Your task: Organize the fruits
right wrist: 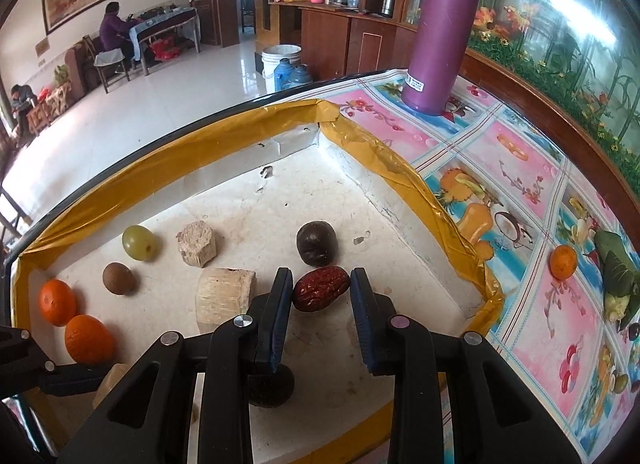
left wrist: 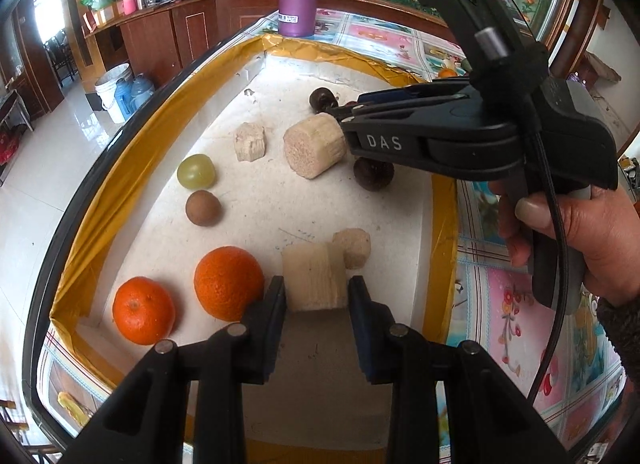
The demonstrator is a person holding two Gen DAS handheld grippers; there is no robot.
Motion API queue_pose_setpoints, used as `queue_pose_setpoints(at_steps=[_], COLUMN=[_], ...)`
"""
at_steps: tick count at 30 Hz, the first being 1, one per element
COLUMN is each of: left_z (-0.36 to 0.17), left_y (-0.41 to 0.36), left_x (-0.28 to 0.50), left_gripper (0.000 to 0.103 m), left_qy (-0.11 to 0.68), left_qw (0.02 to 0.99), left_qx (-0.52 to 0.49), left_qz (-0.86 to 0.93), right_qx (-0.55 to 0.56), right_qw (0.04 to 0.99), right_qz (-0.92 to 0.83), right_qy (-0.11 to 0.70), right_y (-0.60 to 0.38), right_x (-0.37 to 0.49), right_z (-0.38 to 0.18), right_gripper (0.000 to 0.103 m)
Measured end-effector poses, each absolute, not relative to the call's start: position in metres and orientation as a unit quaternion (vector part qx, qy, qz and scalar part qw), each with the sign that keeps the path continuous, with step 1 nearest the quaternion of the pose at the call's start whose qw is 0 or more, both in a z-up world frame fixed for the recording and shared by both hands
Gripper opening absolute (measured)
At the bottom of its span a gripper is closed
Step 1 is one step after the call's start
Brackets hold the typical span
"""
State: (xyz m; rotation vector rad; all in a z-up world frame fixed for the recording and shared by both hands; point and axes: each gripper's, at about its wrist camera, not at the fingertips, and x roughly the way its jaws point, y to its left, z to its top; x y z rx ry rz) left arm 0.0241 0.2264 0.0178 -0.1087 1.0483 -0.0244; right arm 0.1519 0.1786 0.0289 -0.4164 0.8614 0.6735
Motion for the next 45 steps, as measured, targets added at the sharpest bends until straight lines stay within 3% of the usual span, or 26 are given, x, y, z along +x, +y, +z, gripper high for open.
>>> queue_pose_setpoints(at_steps=[8, 18, 31, 34, 38, 40, 45], left_z=[0.018, 0.031, 0.042, 0.044, 0.049, 0.051, 0.050], left_y=[0.233, 0.242, 0.254, 0.255, 0.253, 0.252, 0.249], left_x=[0.019, 0.011, -0.001, -0.003, -0.011, -0.019, -0.048], left_gripper=[0.041, 0.073, 0.079, 0.079, 0.082, 0.083, 0.091], left_qy=[0.502, 0.478, 0.458, 0.451, 0.444, 0.439, 0.441], left_qw=[0.862, 0.876, 0.884, 0.886, 0.887, 0.887, 0.877], left_qx=[-0.066, -0.066, -0.082, -0.091, -0.094, -0.100, -0.125], left_qz=[-0.006, 0.023, 0.046, 0.052, 0.081, 0.102, 0.143], right_qx=[-0.198, -0.196, -0.159, -0.150, -0.122, -0.112, -0.114], right_qw=[0.836, 0.843, 0.855, 0.864, 0.873, 0.876, 0.881], right_qz=[0.309, 0.304, 0.280, 0.251, 0.231, 0.227, 0.217], right_qy=[0.408, 0.398, 0.407, 0.409, 0.412, 0.410, 0.404], right_y=[0.177, 0.169, 0.130, 0.115, 0.097, 0.090, 0.078], right_x=[0.151, 0.137, 0.088, 0.067, 0.041, 0.028, 0.004], right_z=[0.029, 0.043, 0.063, 0.068, 0.074, 0.077, 0.079], right_gripper=[0.033, 0.037, 0.042, 0.049, 0.069, 0.070, 0.085])
